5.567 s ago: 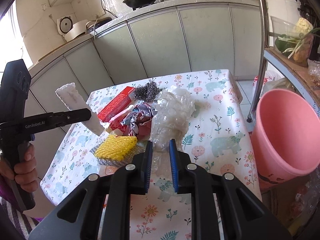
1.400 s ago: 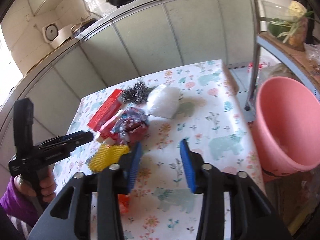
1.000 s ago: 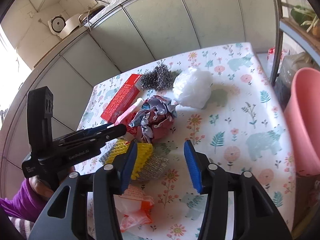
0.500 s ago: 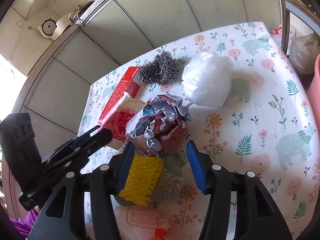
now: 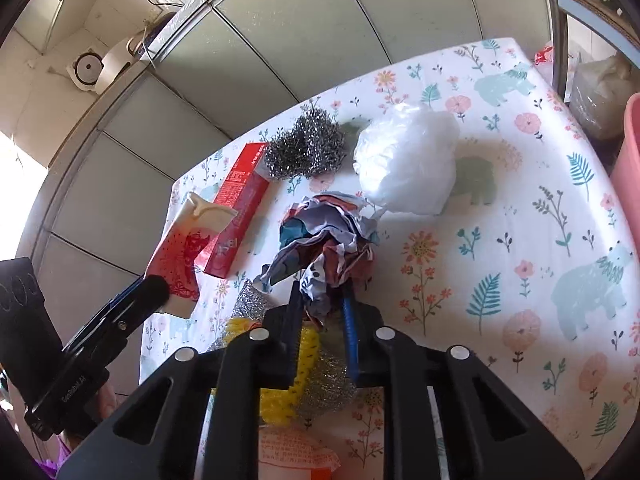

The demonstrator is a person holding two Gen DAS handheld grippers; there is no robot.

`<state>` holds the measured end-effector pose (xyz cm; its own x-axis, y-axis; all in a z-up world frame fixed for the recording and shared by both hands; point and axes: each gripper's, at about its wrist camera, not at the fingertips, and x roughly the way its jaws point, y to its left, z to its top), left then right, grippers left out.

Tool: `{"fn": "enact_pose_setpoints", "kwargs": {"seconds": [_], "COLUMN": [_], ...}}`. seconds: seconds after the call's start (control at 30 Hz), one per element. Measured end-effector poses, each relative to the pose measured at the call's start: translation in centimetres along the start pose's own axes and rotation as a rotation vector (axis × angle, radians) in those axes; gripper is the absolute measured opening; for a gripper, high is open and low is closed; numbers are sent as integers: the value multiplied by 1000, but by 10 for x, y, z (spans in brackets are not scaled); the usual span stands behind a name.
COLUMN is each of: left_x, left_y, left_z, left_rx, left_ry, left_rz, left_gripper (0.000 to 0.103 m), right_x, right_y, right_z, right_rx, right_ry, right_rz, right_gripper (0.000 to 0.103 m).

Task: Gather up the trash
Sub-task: 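Lower the left gripper to the pink paper cup while the right grasps the crumpled patterned wrapper, then lift the pink cup and patterned wrapper and carry both over the pink bucket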

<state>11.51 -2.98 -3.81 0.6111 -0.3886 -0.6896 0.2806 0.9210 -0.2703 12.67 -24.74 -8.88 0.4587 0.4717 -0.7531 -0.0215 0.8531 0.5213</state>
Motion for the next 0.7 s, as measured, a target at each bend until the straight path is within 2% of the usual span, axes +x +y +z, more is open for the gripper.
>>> {"fn": "enact_pose_setpoints", "kwargs": {"seconds": [0.23,0.43,0.7], "left_x": [-15,-30,-41], "left_y": [-2,-7,-33], "left_z": [-1,0,-1], "left_rx": [3,-1,47], "left_ry": [-31,-61,-90], "left_rz": [3,5,-15], "left_gripper": [40,39,39], "right_x": [-28,-66,-108], "right_y": [6,15,-3], "right_z": [-12,-24,-37], "right_rx": [-75,-169,-166], "right_ry": [-18,-116,-219], "right_rz": [12,-37,-105], "right_gripper": [14,14,14]}}
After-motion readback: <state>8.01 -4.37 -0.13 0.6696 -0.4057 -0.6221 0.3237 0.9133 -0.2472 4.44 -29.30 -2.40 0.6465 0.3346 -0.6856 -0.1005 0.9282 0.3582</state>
